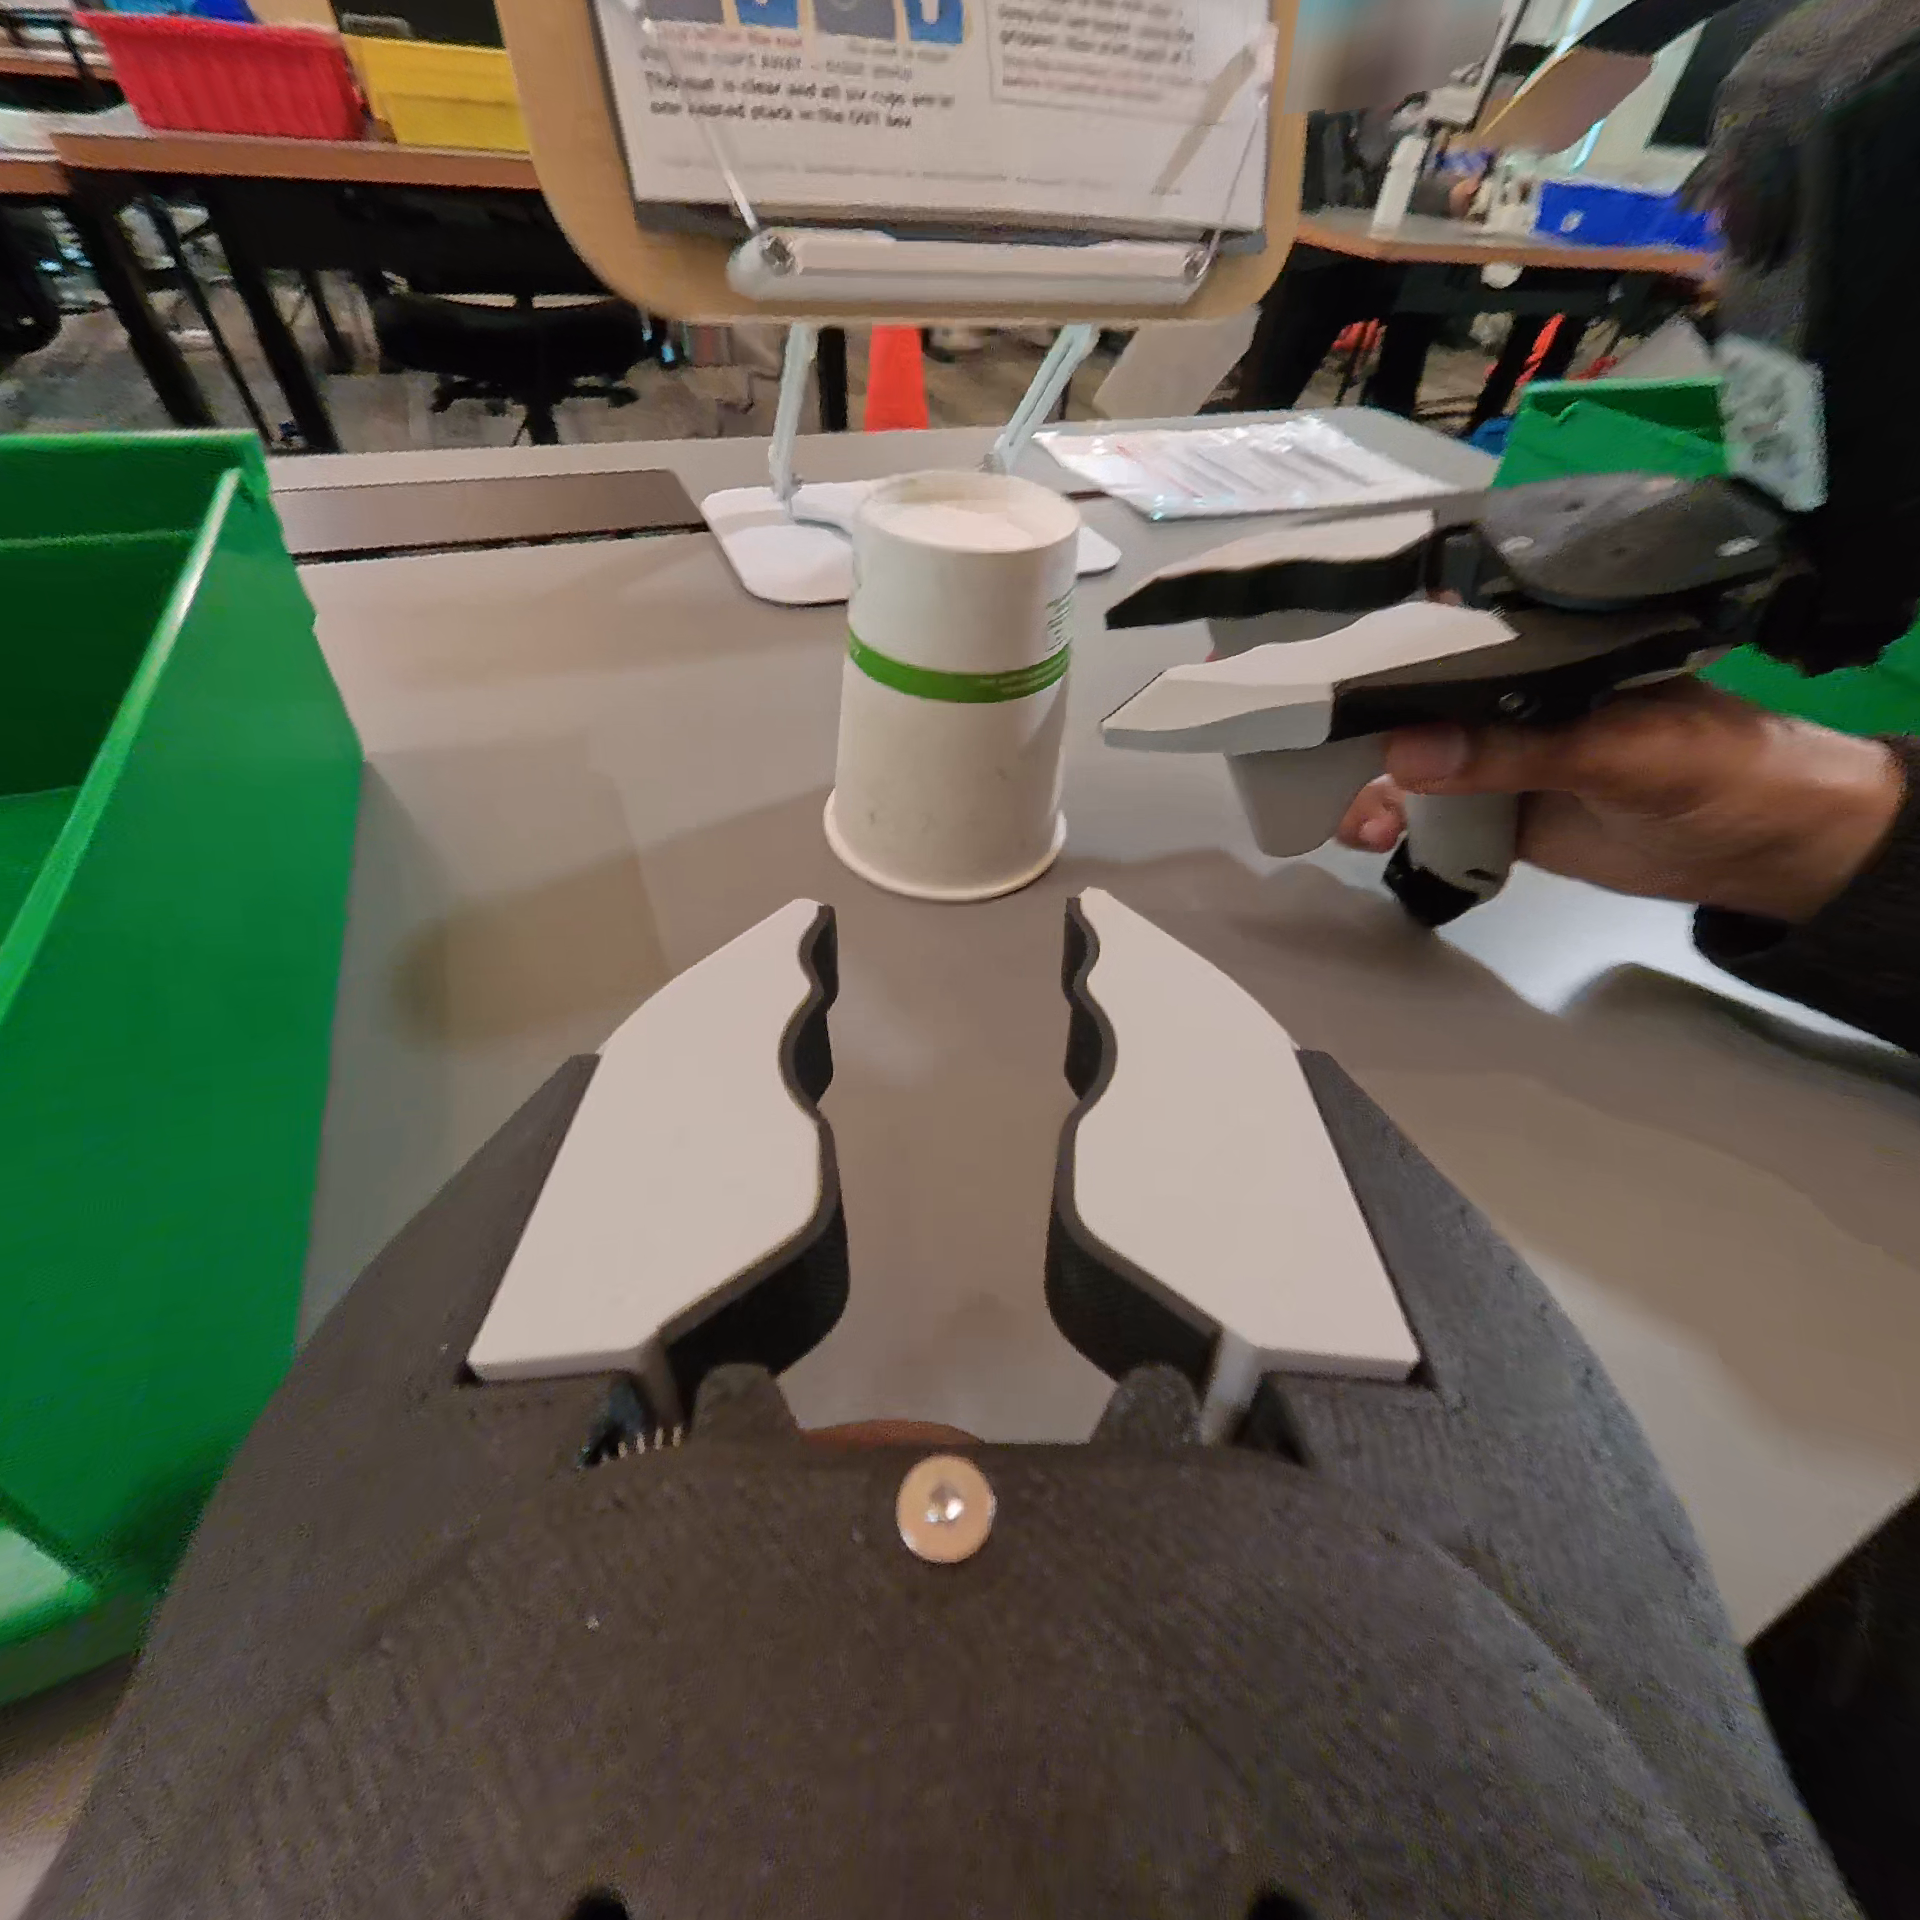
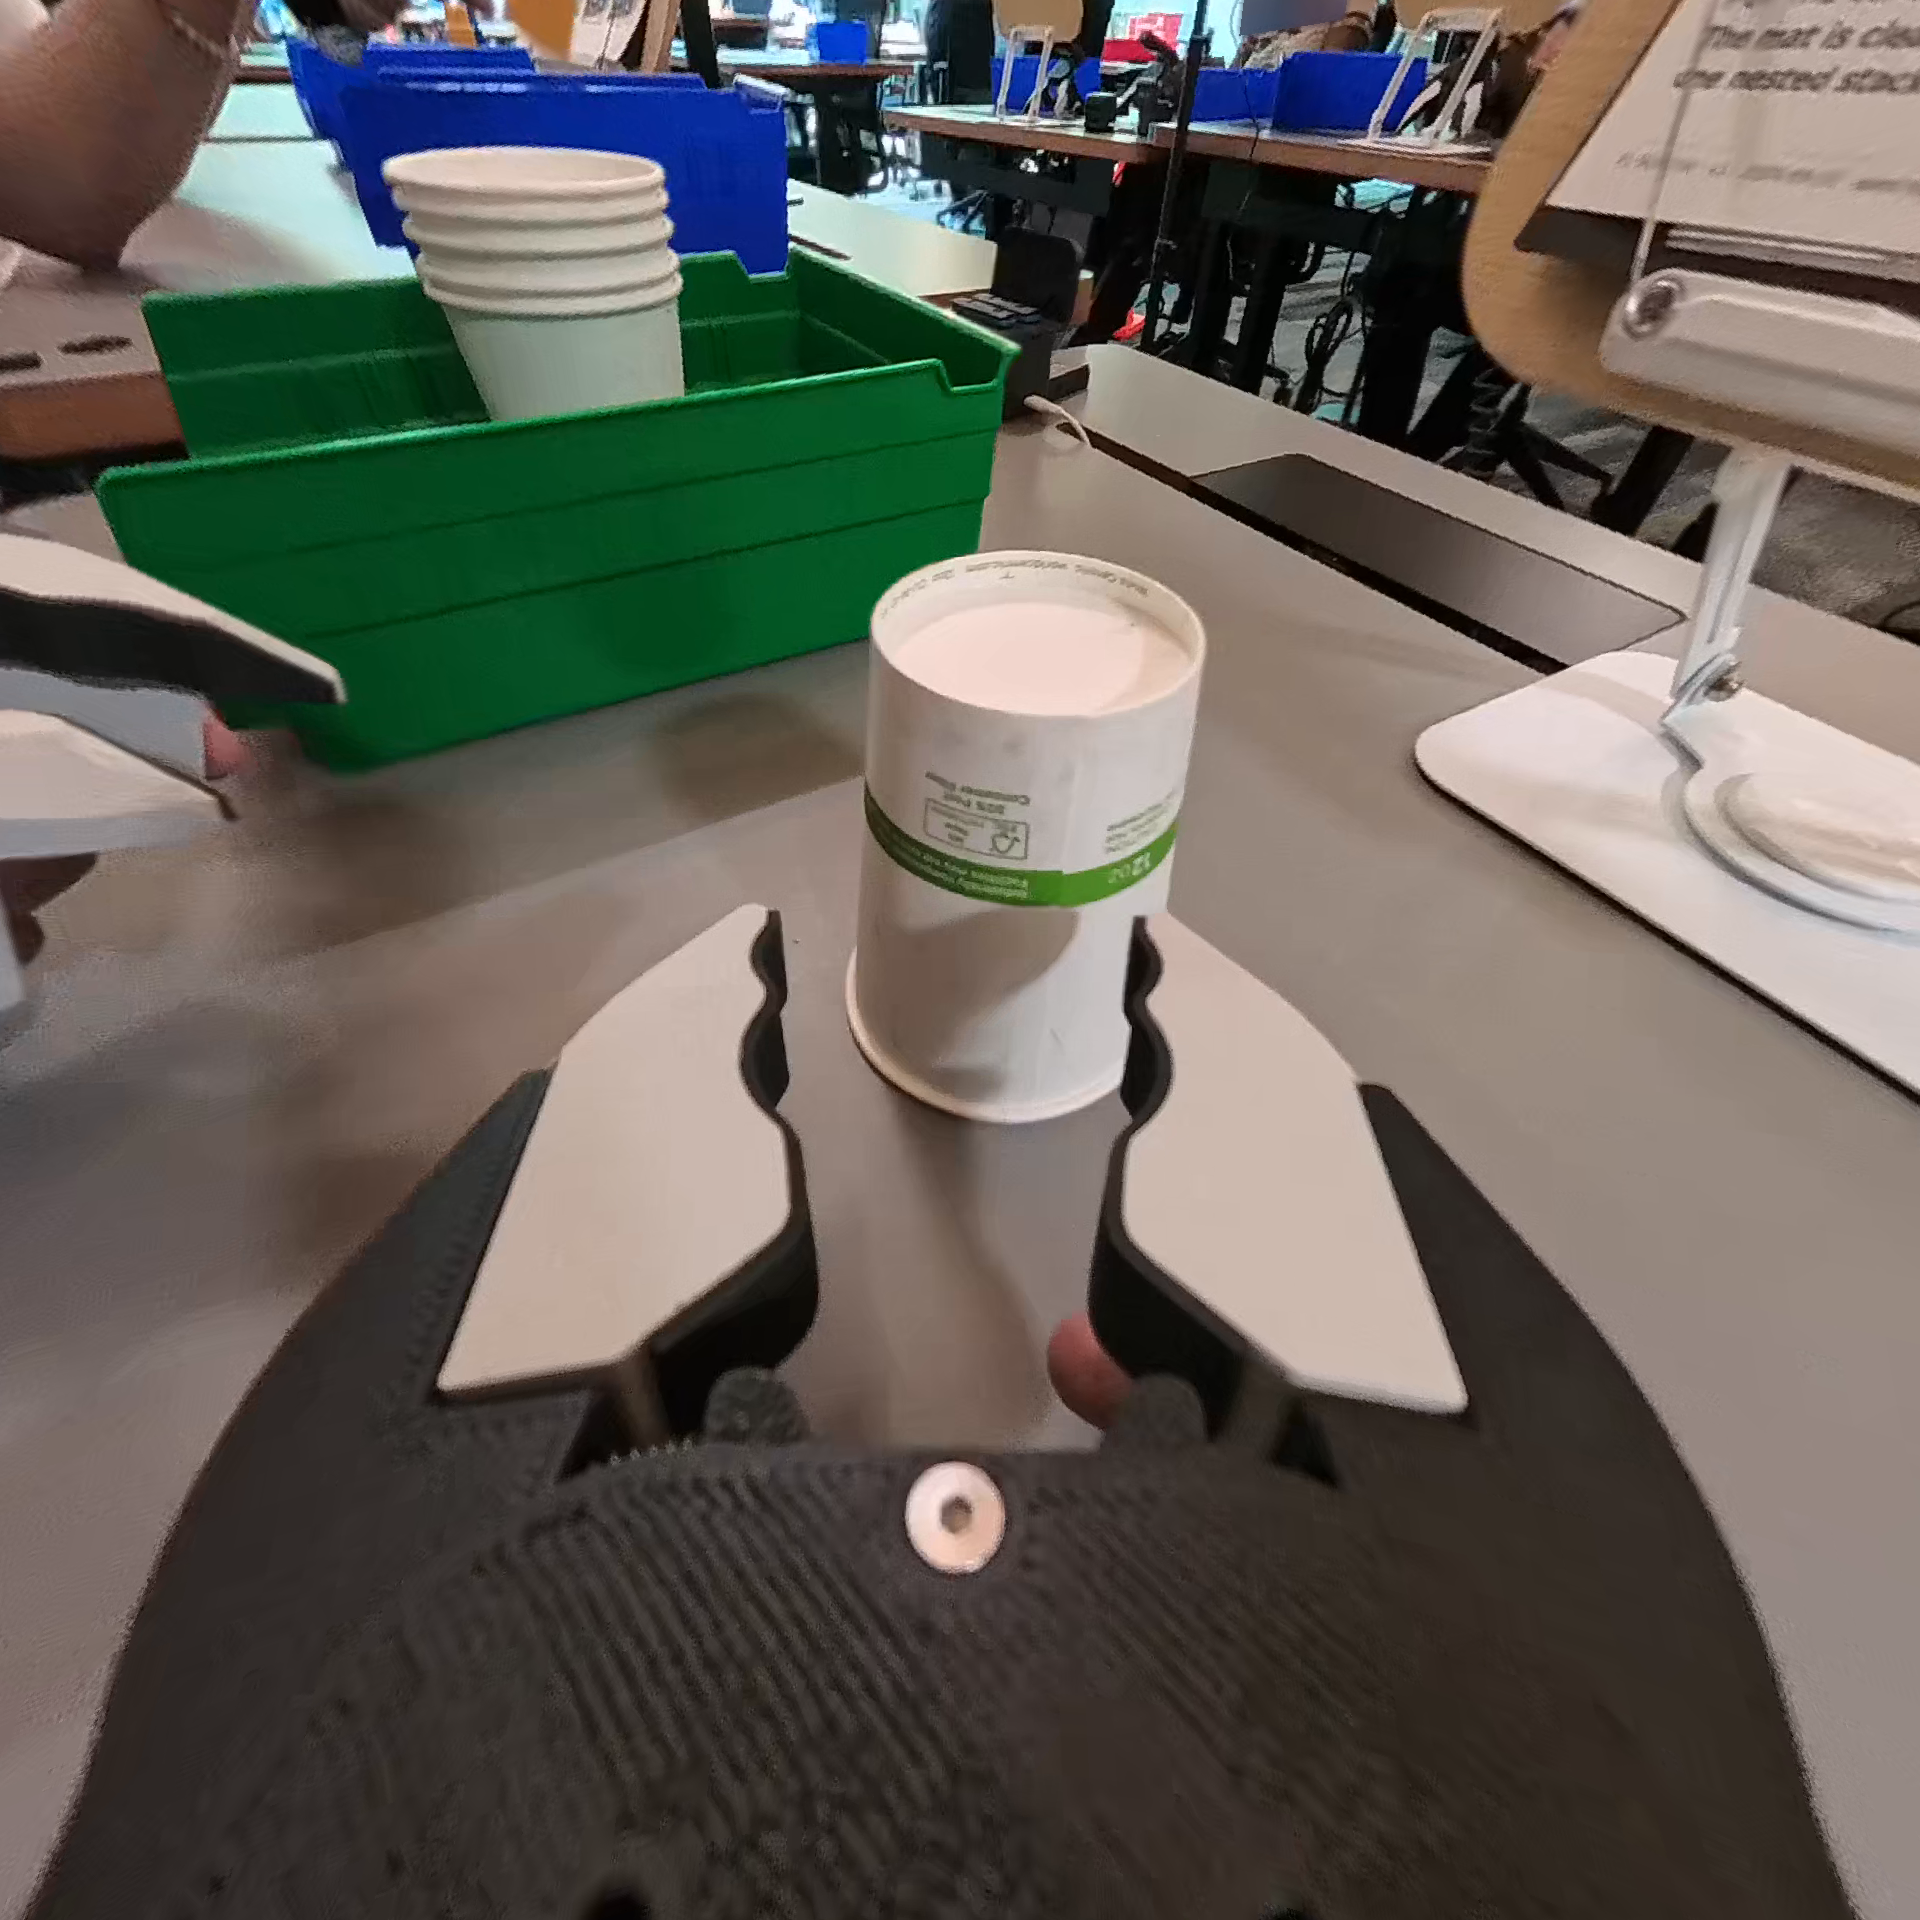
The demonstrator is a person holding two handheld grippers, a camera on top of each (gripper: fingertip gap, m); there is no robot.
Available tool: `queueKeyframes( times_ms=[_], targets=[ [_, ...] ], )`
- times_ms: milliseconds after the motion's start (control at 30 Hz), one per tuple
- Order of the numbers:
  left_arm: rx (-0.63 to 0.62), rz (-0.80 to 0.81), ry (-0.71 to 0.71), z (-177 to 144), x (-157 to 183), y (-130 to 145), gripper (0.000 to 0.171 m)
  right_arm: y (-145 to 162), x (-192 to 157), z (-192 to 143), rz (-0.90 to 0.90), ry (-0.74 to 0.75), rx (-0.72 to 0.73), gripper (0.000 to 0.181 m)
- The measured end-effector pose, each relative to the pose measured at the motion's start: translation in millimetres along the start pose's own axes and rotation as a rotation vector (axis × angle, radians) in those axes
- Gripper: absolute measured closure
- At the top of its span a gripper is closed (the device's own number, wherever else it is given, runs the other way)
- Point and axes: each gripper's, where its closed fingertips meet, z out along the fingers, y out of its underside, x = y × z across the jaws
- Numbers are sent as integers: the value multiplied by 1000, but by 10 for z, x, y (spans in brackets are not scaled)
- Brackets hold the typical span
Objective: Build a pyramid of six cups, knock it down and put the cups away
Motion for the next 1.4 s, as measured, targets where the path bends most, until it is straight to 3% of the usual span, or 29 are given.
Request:
queueKeyframes(
  times_ms=[100, 200, 300, 400, 467, 567, 633, 767, 933, 1033, 1400],
  targets=[
    [83, 5, 58, -125, 71, -273, 129, -3, 53, -72, 62, 6, 20, 118],
    [141, 83, 187, -414, 57, -695, 144, 24, 95, -172, 82, 31, 16, 113],
    [116, 123, 133, -711, -459, -1081, 138, 20, 124, -346, 35, 67, 9, 111],
    [61, 272, -53, -890, -1139, -1304, 139, -53, 173, -513, 27, 104, 51, 114],
    [-89, 416, -104, -900, -1476, -1234, 144, -76, 198, -581, 79, 107, 78, 115],
    [-414, 477, 49, -895, -1644, -867, 144, -88, 175, -650, 201, 69, 112, 114],
    [-502, 519, 86, -873, -1751, -781, 141, -90, 170, -700, 257, 58, 128, 114],
    [-518, 673, 21, -706, -2070, -828, 145, -59, 212, -802, 281, 84, 138, 115],
    [-629, 751, 44, -536, -2249, -635, 150, 51, 276, -891, 287, 119, 117, 115],
    [-635, 751, 75, -471, -2255, -595, 162, 101, 303, -942, 302, 130, 113, 115],
    [-703, 679, 147, -439, -2282, -538, 163, 167, 340, -1008, 344, 137, 110, 116]
  ],
)
